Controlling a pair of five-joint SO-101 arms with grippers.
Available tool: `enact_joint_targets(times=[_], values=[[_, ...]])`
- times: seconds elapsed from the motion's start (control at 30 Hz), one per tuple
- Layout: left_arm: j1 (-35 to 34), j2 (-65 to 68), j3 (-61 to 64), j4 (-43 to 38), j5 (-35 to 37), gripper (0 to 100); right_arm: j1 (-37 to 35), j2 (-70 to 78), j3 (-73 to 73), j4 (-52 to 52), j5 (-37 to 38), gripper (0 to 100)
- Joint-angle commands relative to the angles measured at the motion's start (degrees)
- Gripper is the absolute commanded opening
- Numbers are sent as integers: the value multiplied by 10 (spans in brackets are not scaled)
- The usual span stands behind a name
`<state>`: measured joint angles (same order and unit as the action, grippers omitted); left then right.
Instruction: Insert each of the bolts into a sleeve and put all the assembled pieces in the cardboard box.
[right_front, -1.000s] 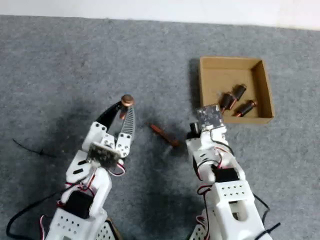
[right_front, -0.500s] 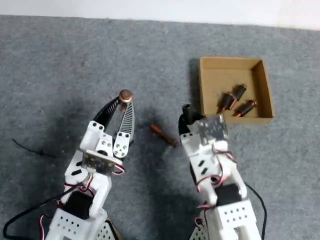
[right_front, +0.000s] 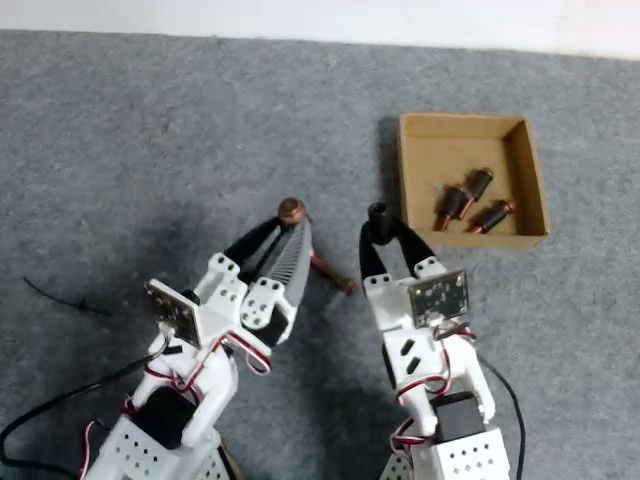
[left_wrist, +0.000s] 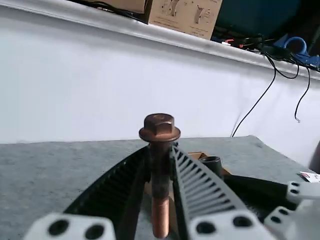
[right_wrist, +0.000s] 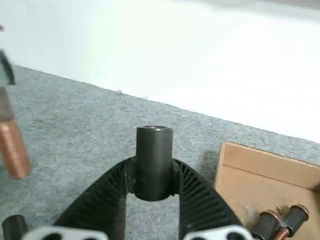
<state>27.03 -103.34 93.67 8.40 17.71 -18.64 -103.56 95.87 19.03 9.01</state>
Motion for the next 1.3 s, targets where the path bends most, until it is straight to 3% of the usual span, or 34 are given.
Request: enact_joint_targets(times=[0.0, 0.17, 0.3, 0.37, 0.67, 1.07, 1.27], values=[[7, 0, -39, -48, 13, 8, -13, -12, 53, -7, 0, 5], [-60, 0, -39, -72, 32, 7, -96, -12, 56, -7, 96, 5], [-105, 0, -51, -79, 152, 7, -141, -12, 58, -7, 114, 5], [-115, 5, -56, -79, 178, 7, -149, -12, 58, -7, 114, 5], [-57, 1, -51, -78, 177, 7, -168, -12, 58, -5, 115, 5], [-51, 0, -34, -78, 178, 7, -175, -12, 58, -6, 113, 5], [-7, 0, -18, -63, 176, 7, -174, -12, 58, -6, 114, 5]])
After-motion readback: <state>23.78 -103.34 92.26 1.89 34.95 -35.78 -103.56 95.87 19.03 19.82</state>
